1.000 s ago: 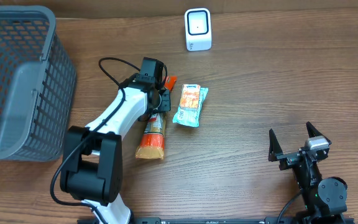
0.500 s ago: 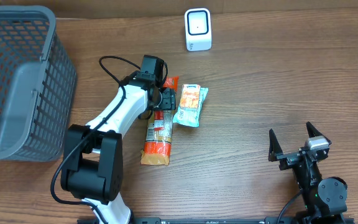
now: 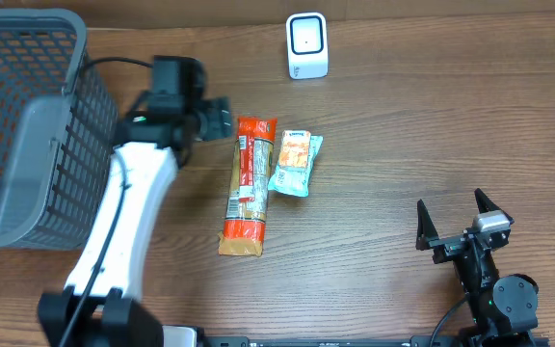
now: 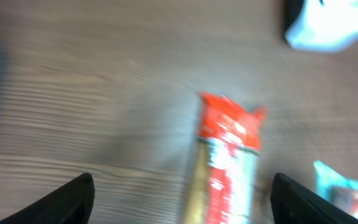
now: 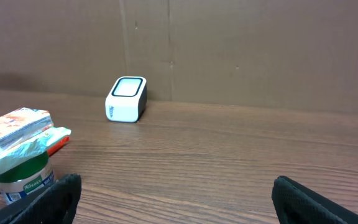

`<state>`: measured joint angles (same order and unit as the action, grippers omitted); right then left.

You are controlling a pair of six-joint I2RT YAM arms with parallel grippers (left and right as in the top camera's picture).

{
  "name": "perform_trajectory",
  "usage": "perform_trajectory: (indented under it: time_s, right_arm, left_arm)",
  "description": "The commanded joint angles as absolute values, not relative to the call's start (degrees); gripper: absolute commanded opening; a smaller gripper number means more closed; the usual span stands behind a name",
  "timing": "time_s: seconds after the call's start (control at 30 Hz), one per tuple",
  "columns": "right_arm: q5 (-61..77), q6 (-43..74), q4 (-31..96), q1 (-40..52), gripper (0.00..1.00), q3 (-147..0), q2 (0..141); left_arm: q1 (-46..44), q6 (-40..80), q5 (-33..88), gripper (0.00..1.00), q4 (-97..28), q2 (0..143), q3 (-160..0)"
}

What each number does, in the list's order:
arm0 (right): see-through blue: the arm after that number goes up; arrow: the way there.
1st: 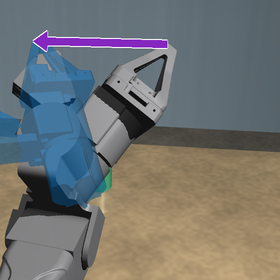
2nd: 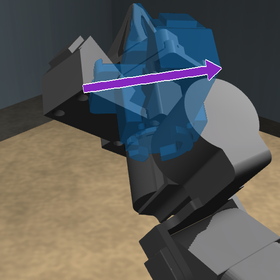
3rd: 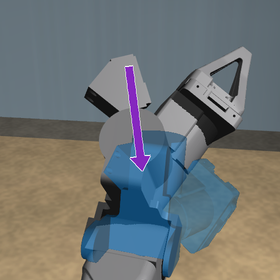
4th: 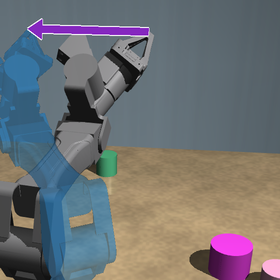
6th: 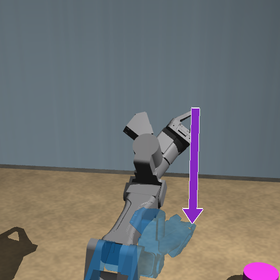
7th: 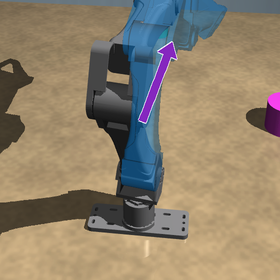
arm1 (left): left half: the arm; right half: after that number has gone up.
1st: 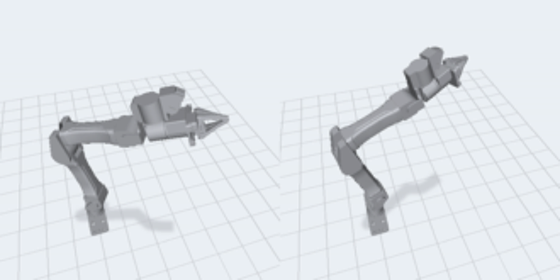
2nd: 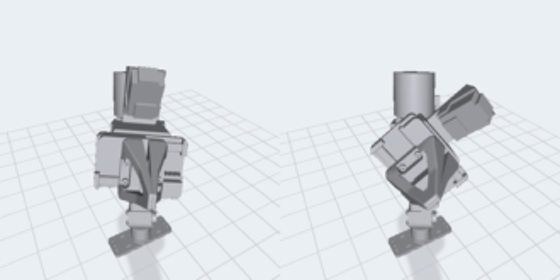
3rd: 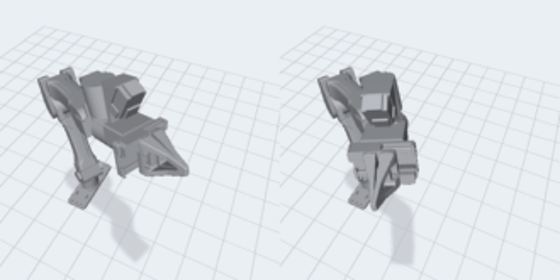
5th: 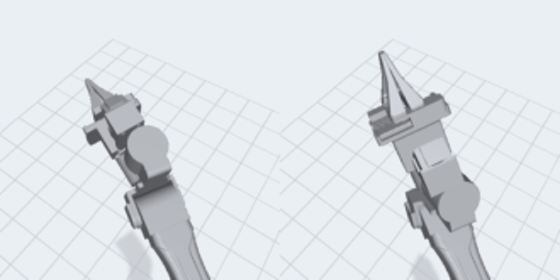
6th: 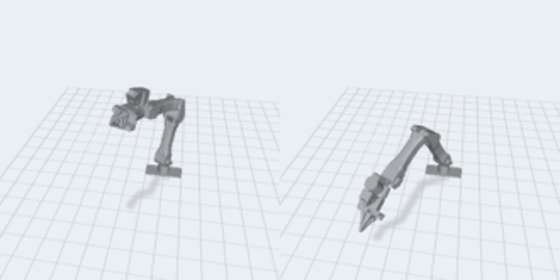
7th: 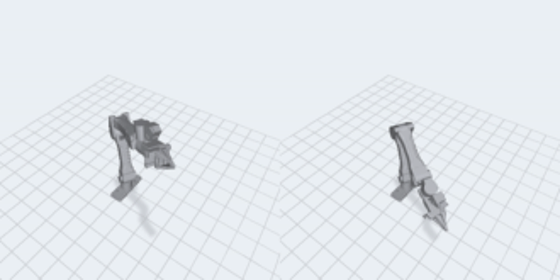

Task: Scan the item barcode
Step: 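Open the left gripper and withdraw it left toward the basket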

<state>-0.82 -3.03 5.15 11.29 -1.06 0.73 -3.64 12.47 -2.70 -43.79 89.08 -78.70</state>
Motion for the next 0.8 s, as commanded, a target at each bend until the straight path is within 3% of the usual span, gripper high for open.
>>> perform_trajectory:
  time_s: [0.0,0.13,0.77]
  right_arm:
    - [-0.7,-3.1,4.8,11.1,1.00,-0.4,0.2]
    - [-0.7,-3.1,4.8,11.1,1.00,-0.4,0.2]
    - [-0.7,-3.1,4.8,11.1,1.00,-0.4,0.2]
  left_arm:
    - [1.7,7.9,-6.9,0.86,-44.7,85.7,-79.8]
    - [6.4,7.7,-6.8,1.00,-46.0,84.9,-79.8]
    - [9.0,7.7,-6.8,1.00,-46.5,86.2,-79.7]
